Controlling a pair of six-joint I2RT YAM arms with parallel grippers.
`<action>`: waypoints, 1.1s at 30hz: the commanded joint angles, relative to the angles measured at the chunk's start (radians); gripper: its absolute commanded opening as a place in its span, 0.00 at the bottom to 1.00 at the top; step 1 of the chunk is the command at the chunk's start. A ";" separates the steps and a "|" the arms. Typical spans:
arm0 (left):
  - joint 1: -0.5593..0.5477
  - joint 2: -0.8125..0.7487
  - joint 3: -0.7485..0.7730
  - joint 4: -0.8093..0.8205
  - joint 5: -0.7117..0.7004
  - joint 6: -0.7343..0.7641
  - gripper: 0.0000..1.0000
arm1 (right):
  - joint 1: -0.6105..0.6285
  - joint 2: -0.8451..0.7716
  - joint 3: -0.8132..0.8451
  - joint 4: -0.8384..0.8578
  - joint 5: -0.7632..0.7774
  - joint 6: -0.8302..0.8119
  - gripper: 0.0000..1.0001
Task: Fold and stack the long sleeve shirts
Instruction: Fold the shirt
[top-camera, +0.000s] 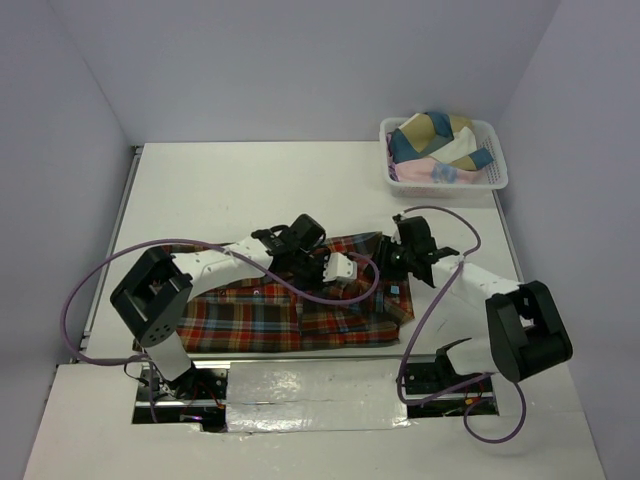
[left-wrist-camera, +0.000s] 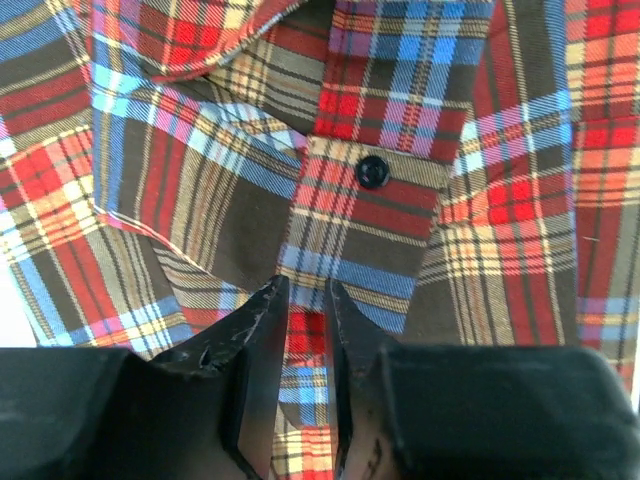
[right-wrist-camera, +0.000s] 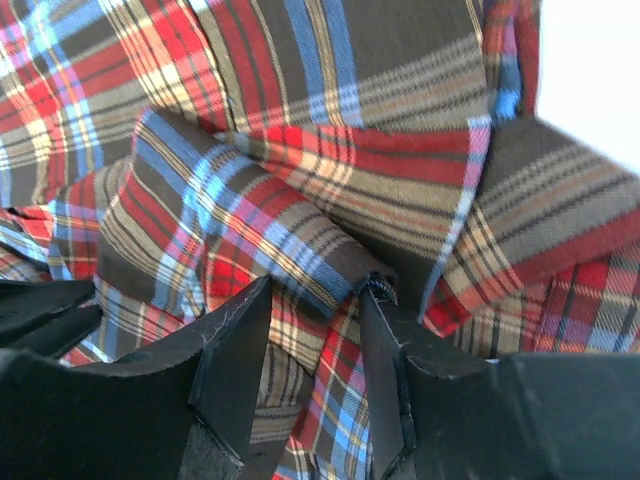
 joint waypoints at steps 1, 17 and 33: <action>-0.018 -0.002 -0.023 0.071 -0.029 -0.023 0.34 | -0.004 0.020 0.067 0.084 -0.002 -0.021 0.48; -0.020 0.004 0.051 0.055 -0.066 -0.089 0.55 | -0.010 0.081 0.218 0.091 0.018 -0.174 0.00; -0.009 -0.039 0.118 -0.019 -0.119 -0.144 0.68 | -0.015 0.253 0.304 0.095 0.077 -0.202 0.49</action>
